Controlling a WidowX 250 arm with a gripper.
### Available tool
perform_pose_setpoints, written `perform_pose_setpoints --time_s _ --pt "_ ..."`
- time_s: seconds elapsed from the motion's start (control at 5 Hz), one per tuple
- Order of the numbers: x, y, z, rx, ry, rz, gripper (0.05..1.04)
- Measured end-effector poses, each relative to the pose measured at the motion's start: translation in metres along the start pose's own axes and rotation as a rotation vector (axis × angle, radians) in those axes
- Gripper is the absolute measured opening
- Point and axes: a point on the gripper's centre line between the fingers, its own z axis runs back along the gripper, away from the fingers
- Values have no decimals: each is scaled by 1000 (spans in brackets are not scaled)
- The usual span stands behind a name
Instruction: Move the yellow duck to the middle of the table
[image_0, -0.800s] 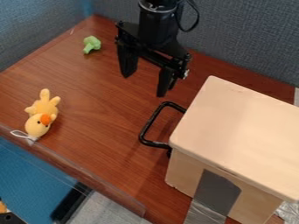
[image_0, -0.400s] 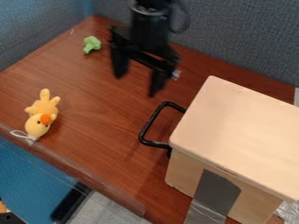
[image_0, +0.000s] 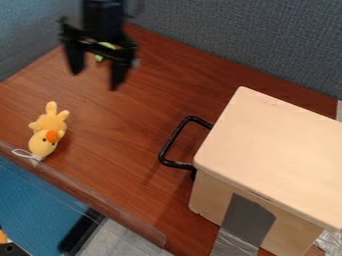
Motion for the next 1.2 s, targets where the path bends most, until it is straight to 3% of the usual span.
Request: perform_pose_setpoints --time_s 0.2,0.4,0.8,1.2 --pt "-16 22 -33 -14 45 34 999" --pt "-28 28 -50 -31 27 61 999" --pt "-50 32 -86 29 130 70 999" --pt "-44 35 -101 83 195 98 958"
